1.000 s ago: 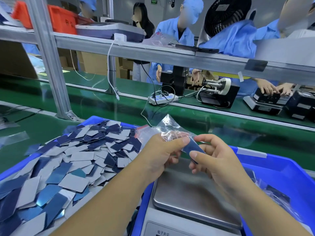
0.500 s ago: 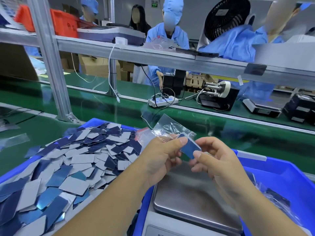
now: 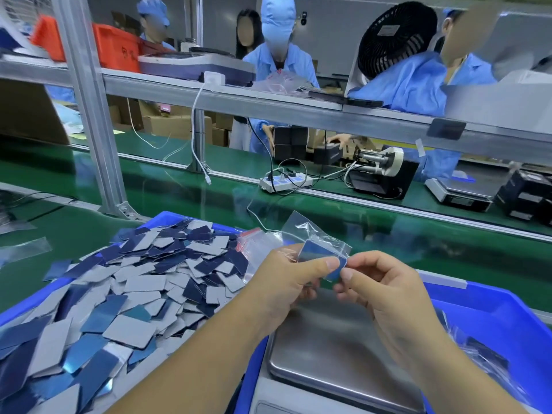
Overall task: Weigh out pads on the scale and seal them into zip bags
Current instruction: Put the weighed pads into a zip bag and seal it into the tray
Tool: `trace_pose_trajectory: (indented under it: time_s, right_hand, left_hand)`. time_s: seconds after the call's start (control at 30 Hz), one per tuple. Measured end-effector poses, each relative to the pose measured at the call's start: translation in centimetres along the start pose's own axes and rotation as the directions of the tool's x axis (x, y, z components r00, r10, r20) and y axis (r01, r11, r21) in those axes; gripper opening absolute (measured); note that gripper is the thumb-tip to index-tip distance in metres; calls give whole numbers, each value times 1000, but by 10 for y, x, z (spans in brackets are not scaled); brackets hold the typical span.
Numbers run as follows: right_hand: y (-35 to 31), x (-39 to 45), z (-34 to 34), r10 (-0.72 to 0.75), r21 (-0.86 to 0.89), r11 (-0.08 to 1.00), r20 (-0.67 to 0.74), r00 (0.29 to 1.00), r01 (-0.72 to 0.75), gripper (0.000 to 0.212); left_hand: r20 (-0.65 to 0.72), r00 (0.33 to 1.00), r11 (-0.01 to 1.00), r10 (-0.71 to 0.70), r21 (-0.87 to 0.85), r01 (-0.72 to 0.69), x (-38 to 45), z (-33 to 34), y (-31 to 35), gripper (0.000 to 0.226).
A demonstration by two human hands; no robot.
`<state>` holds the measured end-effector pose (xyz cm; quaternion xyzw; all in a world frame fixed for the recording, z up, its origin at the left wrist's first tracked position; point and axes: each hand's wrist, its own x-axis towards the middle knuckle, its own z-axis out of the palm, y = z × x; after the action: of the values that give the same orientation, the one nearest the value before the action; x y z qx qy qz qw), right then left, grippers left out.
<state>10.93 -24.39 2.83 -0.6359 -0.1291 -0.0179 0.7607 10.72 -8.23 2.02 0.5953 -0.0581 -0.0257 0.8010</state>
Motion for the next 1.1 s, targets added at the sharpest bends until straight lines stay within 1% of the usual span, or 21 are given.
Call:
trace_pose_trajectory:
  time_s: [0.1, 0.27, 0.33, 0.4, 0.43, 0.53, 0.57, 0.67, 0.77, 0.8, 0.9, 0.93, 1.0, 1.07, 1.1]
  right_hand:
    - [2, -2, 3, -27, 15, 999, -38, 999, 28, 14]
    - [0, -7, 12, -49, 75, 996, -88, 995, 56, 14]
    - [-2, -7, 12, -51, 91, 994, -80, 995, 59, 13]
    - [-2, -5, 10, -54, 64, 996, -65, 996, 59, 17]
    - [-2, -5, 9, -52, 42, 998, -56, 997, 54, 20]
    - [0, -3, 7, -30, 13, 999, -32, 999, 30, 23]
    - [0, -3, 6, -24, 3, 1000, -33, 999, 24, 22]
    - [1, 0, 4, 16, 5, 1000, -42, 999, -16, 20]
    - [0, 2, 2, 79, 7, 997, -23, 997, -79, 26]
    - [-1, 2, 1, 88, -3, 996, -19, 996, -88, 26]
    - [-1, 1, -1, 71, -21, 997, -3, 997, -71, 14]
    - [-1, 1, -2, 60, -21, 998, 2, 998, -60, 16]
    - [-1, 1, -2, 48, -14, 999, -3, 999, -48, 24]
    - [-2, 3, -3, 46, 9, 999, -21, 999, -46, 23]
    - [-2, 3, -4, 45, 19, 999, -28, 999, -44, 20]
  left_hand:
    - [3, 1000, 999, -13, 32, 13, -1, 1, -1, 11]
    - [62, 998, 1000, -4, 8, 4, -1, 2, -5, 19]
    - [49, 999, 1000, 23, 6, -23, -2, 5, -5, 20]
    - [14, 998, 998, 56, 31, -57, -2, 8, -6, 26]
    - [-4, 998, 996, 70, 60, -69, -1, 7, -6, 26]
    - [-16, 997, 984, 80, 164, -76, 1, 5, -4, 13]
    - [-3, 997, 985, 72, 157, -71, 2, 4, -5, 14]
    - [41, 998, 996, 45, 76, -48, 1, 4, -5, 28]
    - [56, 997, 993, 45, 105, -51, 2, 2, -7, 39]
    - [57, 997, 993, 46, 108, -52, 2, 2, -7, 39]
    - [77, 996, 994, 53, 87, -59, 1, 2, -4, 25]
    - [80, 995, 995, 55, 78, -61, 1, 2, -2, 21]
    - [65, 997, 999, 47, 10, -47, 1, 2, 0, 15]
    - [54, 998, 996, 34, -83, -30, 1, 2, 1, 7]
    - [47, 998, 993, 36, -114, -30, 2, 0, 0, 14]
